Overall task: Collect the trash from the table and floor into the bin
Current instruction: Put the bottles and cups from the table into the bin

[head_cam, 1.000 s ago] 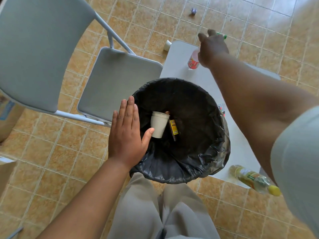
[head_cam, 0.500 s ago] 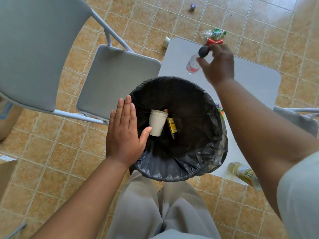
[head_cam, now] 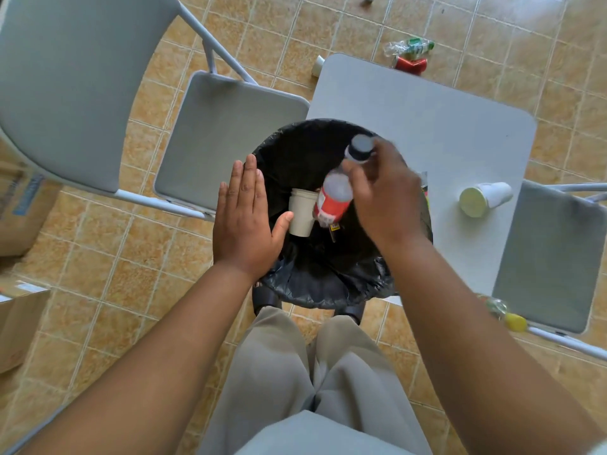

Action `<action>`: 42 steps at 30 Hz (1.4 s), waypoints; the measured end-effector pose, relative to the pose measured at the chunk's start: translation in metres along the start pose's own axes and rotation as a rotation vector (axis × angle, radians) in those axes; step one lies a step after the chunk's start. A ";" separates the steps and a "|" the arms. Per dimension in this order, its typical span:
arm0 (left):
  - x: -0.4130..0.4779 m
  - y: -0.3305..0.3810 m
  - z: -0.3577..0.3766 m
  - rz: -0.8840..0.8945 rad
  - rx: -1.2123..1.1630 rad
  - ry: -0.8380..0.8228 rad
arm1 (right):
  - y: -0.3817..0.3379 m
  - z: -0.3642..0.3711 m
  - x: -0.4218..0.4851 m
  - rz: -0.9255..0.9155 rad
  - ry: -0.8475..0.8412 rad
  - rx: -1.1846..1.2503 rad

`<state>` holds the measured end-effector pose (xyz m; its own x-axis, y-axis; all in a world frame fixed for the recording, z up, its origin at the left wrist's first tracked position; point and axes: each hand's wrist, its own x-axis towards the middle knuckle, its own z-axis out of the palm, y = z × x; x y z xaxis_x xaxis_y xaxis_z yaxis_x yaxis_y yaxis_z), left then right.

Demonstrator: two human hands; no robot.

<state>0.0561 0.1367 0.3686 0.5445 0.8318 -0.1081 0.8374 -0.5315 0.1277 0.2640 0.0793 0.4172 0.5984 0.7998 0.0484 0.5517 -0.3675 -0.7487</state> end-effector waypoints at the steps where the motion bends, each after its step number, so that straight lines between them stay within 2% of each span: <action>1: 0.000 0.000 0.000 -0.002 0.001 -0.001 | 0.008 0.013 -0.002 0.085 -0.120 -0.064; 3: 0.000 0.001 -0.002 -0.008 -0.002 -0.003 | 0.023 0.036 -0.003 0.267 -0.309 -0.205; 5: 0.000 0.001 -0.003 -0.010 -0.006 -0.004 | 0.033 0.054 -0.002 0.405 -0.427 -0.289; 10: 0.000 0.002 -0.003 -0.010 -0.001 -0.011 | 0.041 0.066 0.002 0.476 -0.564 -0.341; 12: 0.000 0.002 -0.002 -0.009 0.002 -0.011 | 0.036 0.058 0.002 0.420 -0.510 -0.337; 15: 0.001 0.001 -0.002 -0.008 0.003 -0.011 | 0.023 0.034 0.002 0.185 -0.340 -0.246; 19: 0.000 0.001 -0.001 -0.005 0.003 -0.013 | 0.020 -0.011 0.012 -0.120 0.052 -0.074; 22: 0.000 0.000 0.000 0.002 -0.001 0.000 | 0.046 -0.036 0.032 -0.126 0.278 -0.036; 24: 0.000 0.001 0.000 0.001 -0.001 0.008 | 0.075 -0.043 0.046 -0.038 0.314 -0.076; 27: 0.000 0.001 0.001 0.003 0.001 0.018 | 0.129 -0.041 0.061 0.133 0.175 -0.191; 31: 0.000 -0.002 0.005 0.018 -0.010 0.047 | 0.195 -0.023 0.063 0.315 -0.233 -0.452; 36: 0.001 -0.005 0.009 0.040 -0.034 0.089 | 0.233 0.000 0.056 0.238 -0.663 -0.707; 39: 0.001 -0.006 0.010 0.059 -0.040 0.115 | 0.242 0.013 0.060 0.156 -0.780 -0.811; 42: 0.002 -0.006 0.010 0.067 -0.041 0.127 | 0.250 0.022 0.064 0.175 -0.829 -0.842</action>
<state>0.0521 0.1398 0.3577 0.5862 0.8097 0.0269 0.7954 -0.5816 0.1705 0.4276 0.0495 0.2187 0.3168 0.6569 -0.6842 0.8927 -0.4502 -0.0188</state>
